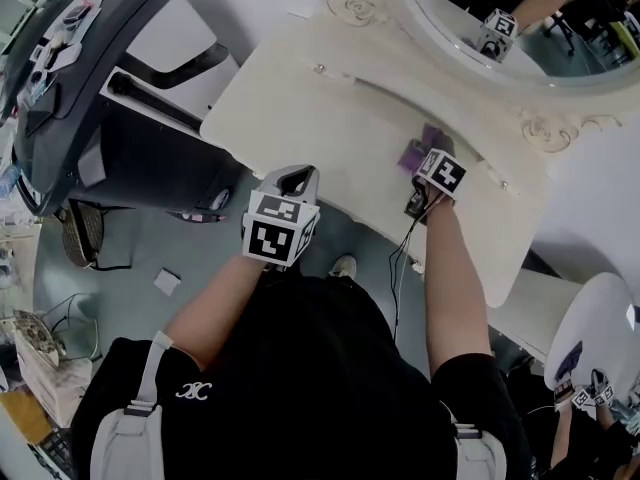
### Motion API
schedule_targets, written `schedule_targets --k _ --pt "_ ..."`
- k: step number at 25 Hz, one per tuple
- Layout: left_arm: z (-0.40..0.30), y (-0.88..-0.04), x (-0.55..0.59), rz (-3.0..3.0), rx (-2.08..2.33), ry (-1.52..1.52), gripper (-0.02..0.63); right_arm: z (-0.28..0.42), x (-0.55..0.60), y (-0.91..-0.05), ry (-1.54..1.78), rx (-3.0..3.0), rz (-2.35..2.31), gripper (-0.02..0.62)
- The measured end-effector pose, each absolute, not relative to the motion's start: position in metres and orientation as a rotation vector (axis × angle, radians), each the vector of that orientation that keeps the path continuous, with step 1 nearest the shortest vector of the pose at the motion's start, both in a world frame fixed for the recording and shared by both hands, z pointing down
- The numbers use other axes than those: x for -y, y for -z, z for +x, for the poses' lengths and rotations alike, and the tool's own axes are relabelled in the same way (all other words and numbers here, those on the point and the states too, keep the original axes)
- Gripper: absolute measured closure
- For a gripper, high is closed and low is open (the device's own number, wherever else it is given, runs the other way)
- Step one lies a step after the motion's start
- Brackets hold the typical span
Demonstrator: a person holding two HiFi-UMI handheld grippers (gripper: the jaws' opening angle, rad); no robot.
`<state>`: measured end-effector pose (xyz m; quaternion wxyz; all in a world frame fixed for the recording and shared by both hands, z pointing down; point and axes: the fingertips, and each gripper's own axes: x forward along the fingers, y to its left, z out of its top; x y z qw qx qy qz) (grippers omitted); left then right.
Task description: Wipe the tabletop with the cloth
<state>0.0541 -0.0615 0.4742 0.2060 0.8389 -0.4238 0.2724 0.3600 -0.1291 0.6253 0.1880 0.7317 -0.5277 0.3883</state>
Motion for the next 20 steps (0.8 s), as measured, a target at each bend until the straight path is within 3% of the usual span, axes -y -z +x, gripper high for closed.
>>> schedule_targets --k 20 --pt "-0.114 -0.477 0.131 2.224 1.328 -0.71 0.607 0.112 0.263 -0.617 -0.993 1.742 1.76 0.532"
